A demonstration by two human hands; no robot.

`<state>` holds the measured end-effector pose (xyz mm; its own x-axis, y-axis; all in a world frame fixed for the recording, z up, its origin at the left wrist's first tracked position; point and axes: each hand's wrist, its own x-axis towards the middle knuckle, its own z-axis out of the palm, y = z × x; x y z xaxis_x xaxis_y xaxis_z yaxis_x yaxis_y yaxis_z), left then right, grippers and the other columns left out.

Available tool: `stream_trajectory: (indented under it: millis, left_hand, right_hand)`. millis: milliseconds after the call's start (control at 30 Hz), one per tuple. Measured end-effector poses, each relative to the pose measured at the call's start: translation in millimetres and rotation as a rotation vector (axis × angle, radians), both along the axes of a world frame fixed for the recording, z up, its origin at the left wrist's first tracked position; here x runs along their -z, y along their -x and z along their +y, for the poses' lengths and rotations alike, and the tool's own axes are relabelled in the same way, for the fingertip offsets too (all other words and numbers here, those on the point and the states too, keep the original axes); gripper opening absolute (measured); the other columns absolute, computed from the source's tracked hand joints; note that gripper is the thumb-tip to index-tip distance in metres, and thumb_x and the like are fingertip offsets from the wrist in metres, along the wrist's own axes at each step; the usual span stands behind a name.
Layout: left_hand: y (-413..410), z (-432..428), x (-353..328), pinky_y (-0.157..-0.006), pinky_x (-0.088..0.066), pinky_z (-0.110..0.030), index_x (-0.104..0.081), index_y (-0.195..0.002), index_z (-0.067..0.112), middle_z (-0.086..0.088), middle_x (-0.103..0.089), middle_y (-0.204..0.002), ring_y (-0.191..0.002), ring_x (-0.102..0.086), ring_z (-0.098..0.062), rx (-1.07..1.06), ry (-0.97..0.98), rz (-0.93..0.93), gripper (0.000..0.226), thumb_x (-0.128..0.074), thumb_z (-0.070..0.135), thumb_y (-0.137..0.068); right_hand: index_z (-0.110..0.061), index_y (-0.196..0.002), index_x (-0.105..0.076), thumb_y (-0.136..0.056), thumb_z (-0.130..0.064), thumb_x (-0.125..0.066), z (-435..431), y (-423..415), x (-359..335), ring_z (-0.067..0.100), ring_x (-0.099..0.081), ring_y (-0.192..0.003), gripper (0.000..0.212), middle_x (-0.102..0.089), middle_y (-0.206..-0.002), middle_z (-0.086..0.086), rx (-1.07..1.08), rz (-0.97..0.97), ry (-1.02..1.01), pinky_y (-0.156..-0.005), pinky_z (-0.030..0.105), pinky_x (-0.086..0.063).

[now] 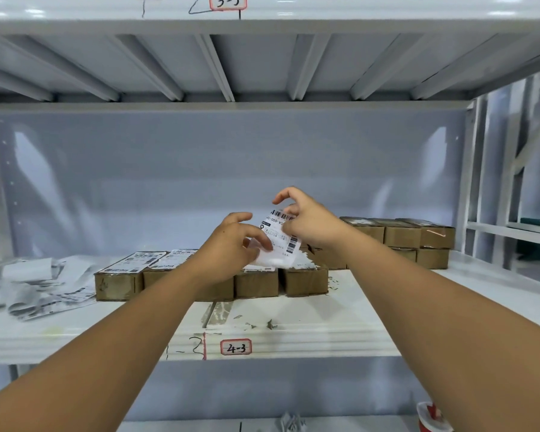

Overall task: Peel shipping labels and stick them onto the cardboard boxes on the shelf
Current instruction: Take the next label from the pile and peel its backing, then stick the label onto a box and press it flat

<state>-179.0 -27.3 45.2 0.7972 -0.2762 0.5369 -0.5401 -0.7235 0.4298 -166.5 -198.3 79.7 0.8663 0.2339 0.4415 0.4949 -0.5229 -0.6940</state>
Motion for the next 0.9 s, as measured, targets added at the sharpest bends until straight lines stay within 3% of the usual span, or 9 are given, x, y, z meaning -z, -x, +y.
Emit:
stream_trajectory:
  millis: [67,133,200,267,433,533,700,767,900]
  left_hand:
    - [0,-4,-2,-0.073,-0.046,-0.017,-0.069,-0.081,0.033,0.008,-0.05,-0.127,-0.085,-0.058,-0.008,0.098,0.134,0.081,0.033,-0.06,0.002,-0.087]
    - [1,-10,-2,-0.066,-0.045,-0.018,-0.07,-0.087,0.027,0.006,-0.065,-0.103,-0.07,-0.056,-0.005,0.174,0.288,0.163,0.029,-0.06,0.0,-0.087]
    - [-3,-18,0,-0.057,-0.043,-0.012,-0.07,-0.097,0.021,0.005,-0.059,-0.077,-0.057,-0.049,0.0,0.219,0.481,0.219,0.028,-0.059,-0.003,-0.087]
    - [-11,-25,5,-0.061,-0.048,-0.014,-0.068,-0.104,0.014,0.0,-0.054,-0.078,-0.064,-0.053,-0.004,0.226,0.653,0.261,0.027,-0.059,-0.005,-0.087]
    - [-45,-39,15,-0.071,-0.05,-0.026,-0.064,-0.115,0.004,-0.003,-0.063,-0.087,-0.076,-0.059,-0.018,0.068,0.778,0.222,0.032,-0.062,-0.005,-0.084]
    - [-64,-52,23,-0.078,-0.052,-0.03,-0.057,-0.123,0.009,0.004,-0.061,-0.087,-0.077,-0.06,-0.015,0.065,0.729,0.228,0.044,-0.066,-0.004,-0.082]
    - [-100,-70,31,-0.066,-0.044,-0.015,-0.058,-0.125,0.014,0.01,-0.061,-0.091,-0.077,-0.06,-0.01,0.067,0.525,0.217,0.048,-0.071,0.003,-0.079]
    - [-111,-75,33,-0.066,-0.042,-0.014,-0.059,-0.125,0.015,0.004,-0.064,-0.099,-0.078,-0.06,-0.011,0.044,0.429,0.19,0.047,-0.07,0.007,-0.081]
    - [-120,-81,34,-0.061,-0.039,-0.006,-0.058,-0.127,0.019,0.002,-0.064,-0.098,-0.079,-0.058,-0.009,0.006,0.315,0.105,0.045,-0.069,0.014,-0.083]
  right_hand:
    - [-0.028,-0.108,-0.046,-0.088,0.003,-0.051,-2,-5,0,0.018,-0.056,-0.069,0.037,-0.055,-0.099,0.0,0.025,-0.016,-0.075,-0.047,0.023,-0.041]
    - [-0.026,-0.106,-0.047,-0.089,-0.001,-0.056,-3,-12,2,0.017,-0.056,-0.073,0.031,-0.053,-0.096,-0.002,0.106,-0.057,-0.19,-0.054,0.027,-0.045]
    - [-0.022,-0.104,-0.045,-0.09,-0.005,-0.058,-7,-20,6,0.015,-0.049,-0.066,0.026,-0.051,-0.089,-0.002,0.188,-0.088,-0.314,-0.053,0.026,-0.041]
    - [-0.02,-0.1,-0.039,-0.088,-0.006,-0.06,-13,-29,13,0.015,-0.044,-0.063,0.028,-0.048,-0.087,0.0,0.25,-0.084,-0.384,-0.05,0.025,-0.036]
    - [-0.023,-0.076,-0.039,-0.084,-0.003,-0.062,-29,-49,31,0.018,-0.042,-0.065,0.032,-0.048,-0.09,0.008,0.24,0.01,-0.363,-0.054,0.026,-0.034]
    - [-0.018,-0.073,-0.048,-0.086,-0.002,-0.059,-38,-62,43,0.021,-0.046,-0.07,0.024,-0.053,-0.081,0.007,0.119,0.113,-0.405,-0.063,0.033,-0.039]
    - [-0.01,-0.093,-0.064,-0.098,-0.018,-0.049,-52,-88,57,0.023,-0.058,-0.084,0.017,-0.061,-0.09,0.009,-0.039,0.325,-0.759,-0.081,0.034,-0.053]
    - [-0.01,-0.091,-0.066,-0.096,-0.021,-0.053,-57,-102,66,0.024,-0.06,-0.084,0.018,-0.062,-0.086,0.008,0.024,0.268,-0.673,-0.084,0.038,-0.055]
    - [-0.014,-0.066,-0.069,-0.092,-0.027,-0.06,-56,-118,84,0.022,-0.062,-0.064,0.03,-0.066,-0.067,0.007,0.142,0.156,-0.585,-0.062,0.031,-0.049]
